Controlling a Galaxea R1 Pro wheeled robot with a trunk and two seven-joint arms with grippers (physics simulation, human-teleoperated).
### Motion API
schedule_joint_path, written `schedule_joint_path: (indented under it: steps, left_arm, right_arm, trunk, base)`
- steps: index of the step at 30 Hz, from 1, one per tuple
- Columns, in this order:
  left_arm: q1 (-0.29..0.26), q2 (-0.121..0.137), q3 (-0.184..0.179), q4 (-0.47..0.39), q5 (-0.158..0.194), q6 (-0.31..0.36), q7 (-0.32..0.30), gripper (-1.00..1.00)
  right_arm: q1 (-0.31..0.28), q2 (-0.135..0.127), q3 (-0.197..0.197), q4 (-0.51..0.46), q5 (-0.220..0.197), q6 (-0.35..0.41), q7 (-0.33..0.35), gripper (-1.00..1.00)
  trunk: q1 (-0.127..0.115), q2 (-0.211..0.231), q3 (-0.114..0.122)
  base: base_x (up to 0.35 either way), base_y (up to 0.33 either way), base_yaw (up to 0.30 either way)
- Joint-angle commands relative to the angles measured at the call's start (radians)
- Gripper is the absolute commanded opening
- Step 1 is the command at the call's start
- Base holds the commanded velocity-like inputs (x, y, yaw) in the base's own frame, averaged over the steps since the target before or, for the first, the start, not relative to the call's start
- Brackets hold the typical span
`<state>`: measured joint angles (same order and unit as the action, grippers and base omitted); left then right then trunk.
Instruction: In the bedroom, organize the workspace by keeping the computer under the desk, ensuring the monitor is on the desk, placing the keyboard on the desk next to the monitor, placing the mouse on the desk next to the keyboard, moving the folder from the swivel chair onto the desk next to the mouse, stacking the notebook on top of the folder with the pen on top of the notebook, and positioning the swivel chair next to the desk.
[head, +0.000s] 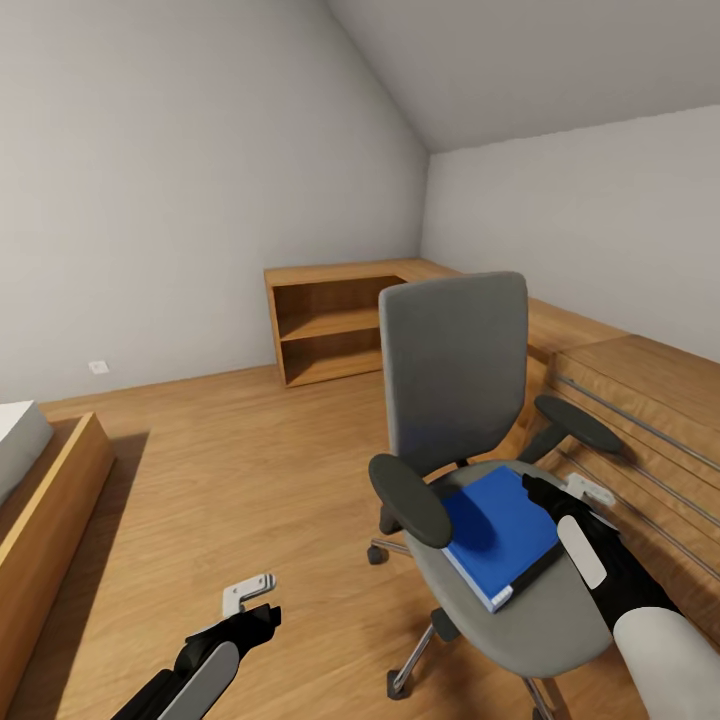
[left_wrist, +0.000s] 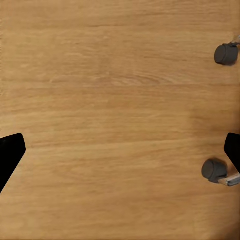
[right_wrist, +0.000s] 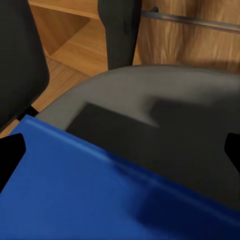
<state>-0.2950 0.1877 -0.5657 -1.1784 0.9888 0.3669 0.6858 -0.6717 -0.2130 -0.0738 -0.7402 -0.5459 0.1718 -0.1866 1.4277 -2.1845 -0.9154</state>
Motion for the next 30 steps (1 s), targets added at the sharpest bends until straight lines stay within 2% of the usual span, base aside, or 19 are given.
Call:
schedule_joint_path:
  steps: [1, 14, 22, 30]
  left_arm:
    - [-0.001, 0.001, -0.003, -0.002, 0.005, 0.001, 0.007, 1.0]
    - [-0.001, 0.001, -0.002, -0.001, 0.004, 0.001, 0.009, 1.0]
    - [-0.001, 0.001, -0.002, -0.001, 0.004, 0.001, 0.009, 1.0]
    - [-0.001, 0.001, -0.002, -0.001, 0.006, 0.001, 0.009, 1.0]
  right_arm:
    - [0.0, 0.0, 0.001, -0.002, -0.008, 0.005, -0.005, 1.0]
    - [0.0, -0.002, 0.008, -0.002, 0.0, 0.04, -0.009, 1.0]
    - [0.0, -0.001, 0.008, -0.002, 0.036, 0.077, -0.011, 1.0]
    - [0.0, 0.0, 0.008, -0.002, 0.047, 0.082, -0.011, 1.0]
  trunk:
    - [0.0, 0.0, -0.001]
    - [0.0, 0.0, -0.001]
    - [0.0, 0.0, -0.001]
    - [0.0, 0.0, -0.001]
  base:
    - [0.005, 0.0, 0.0]
    - [0.001, 0.0, 0.0]
    - [0.0, 0.0, 0.0]
    - [0.0, -0.005, 0.0]
